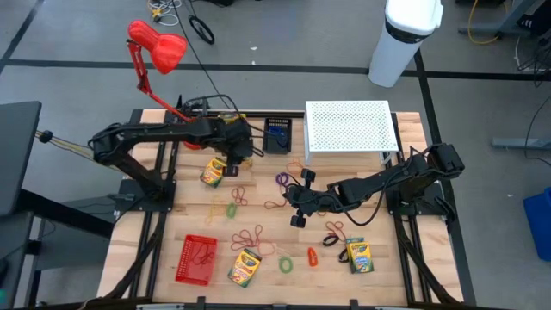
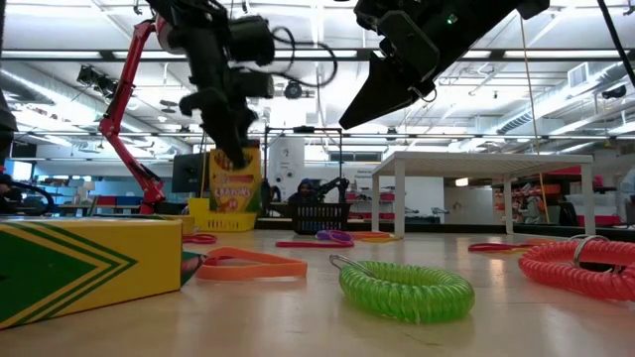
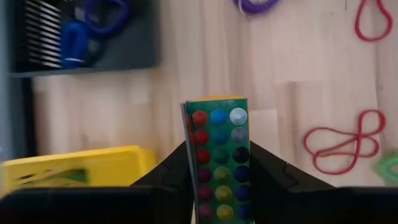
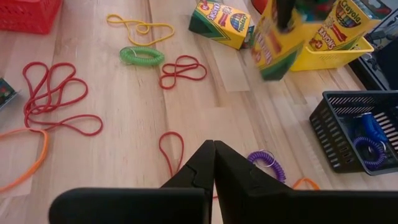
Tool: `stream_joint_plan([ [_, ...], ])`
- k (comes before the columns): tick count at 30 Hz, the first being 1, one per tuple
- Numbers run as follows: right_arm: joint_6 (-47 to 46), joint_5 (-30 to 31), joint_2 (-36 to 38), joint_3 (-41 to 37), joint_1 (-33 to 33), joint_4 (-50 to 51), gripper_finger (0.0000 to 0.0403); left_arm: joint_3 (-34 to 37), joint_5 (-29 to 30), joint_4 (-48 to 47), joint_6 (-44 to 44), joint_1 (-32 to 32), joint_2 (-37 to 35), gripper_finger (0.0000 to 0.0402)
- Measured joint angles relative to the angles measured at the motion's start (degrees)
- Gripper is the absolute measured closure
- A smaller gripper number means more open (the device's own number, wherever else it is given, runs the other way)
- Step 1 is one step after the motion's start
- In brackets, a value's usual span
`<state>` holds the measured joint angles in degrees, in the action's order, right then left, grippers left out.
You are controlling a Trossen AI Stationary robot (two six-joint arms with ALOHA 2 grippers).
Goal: Pick & Place Office Desk Supplies
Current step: Put the top right yellow crayon box into the yellow bin
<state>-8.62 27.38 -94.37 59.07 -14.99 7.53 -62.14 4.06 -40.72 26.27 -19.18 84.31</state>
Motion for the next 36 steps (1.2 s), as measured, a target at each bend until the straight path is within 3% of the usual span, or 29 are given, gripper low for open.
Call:
stream_joint_plan([
  [5, 0.0, 0.0, 0.0, 0.0, 0.0, -0.1, 0.0384, -2.4, 2.8, -2.8, 2.3, -1.1, -3.8, 0.0288],
  [16, 0.0, 0.0, 0.0, 0.0, 0.0, 0.0, 0.0384, -5.1, 5.0, -5.9, 8.2, -10.0, -4.2, 0.0288],
  [28, 0.1, 0.0, 0.0, 0.0, 0.0, 0.0, 0.0384, -5.1, 0.2, -3.5, 19.3, -19.7, -0.8, 0.0287],
  [36, 0.1, 0.0, 0.0, 0.0, 0.0, 0.0, 0.0384, -5.1, -3.1, -1.9, 20.6, -22.7, 2.3, 0.0287],
])
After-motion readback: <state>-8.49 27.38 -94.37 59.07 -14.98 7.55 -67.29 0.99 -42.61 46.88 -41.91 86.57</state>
